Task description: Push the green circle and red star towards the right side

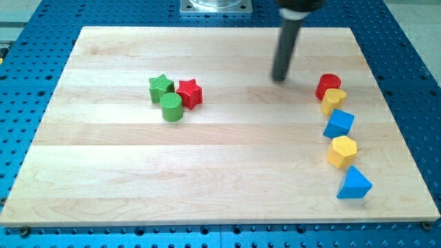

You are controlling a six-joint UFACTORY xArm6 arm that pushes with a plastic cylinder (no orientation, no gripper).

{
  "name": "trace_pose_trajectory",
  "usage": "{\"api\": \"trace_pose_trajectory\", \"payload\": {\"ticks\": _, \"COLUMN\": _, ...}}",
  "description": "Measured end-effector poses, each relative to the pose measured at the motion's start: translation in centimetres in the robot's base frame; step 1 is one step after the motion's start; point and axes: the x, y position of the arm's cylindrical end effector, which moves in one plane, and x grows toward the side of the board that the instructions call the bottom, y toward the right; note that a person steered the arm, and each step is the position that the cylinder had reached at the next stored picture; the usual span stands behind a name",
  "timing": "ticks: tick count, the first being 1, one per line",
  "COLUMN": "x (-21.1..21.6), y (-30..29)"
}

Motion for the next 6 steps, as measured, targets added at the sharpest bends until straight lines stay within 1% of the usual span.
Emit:
{"api": "trace_pose_trajectory", "payload": {"ticks": 1, "x": 8.6, "y": -6.4}}
{"api": "trace_pose_trajectory", "payload": {"ticks": 2, "x": 8.7, "y": -20.4}}
{"api": "trace_pose_trajectory", "payload": {"ticks": 3, "x": 6.0, "y": -21.7}}
{"api": "trace_pose_trajectory", "payload": {"ticks": 4, "x": 2.2, "y": -17.5}}
{"api": "trace_pose_trajectory", "payload": {"ticks": 5, "x": 0.7, "y": -9.6}}
{"api": "trace_pose_trajectory", "payload": {"ticks": 6, "x": 0.6, "y": -8.3}}
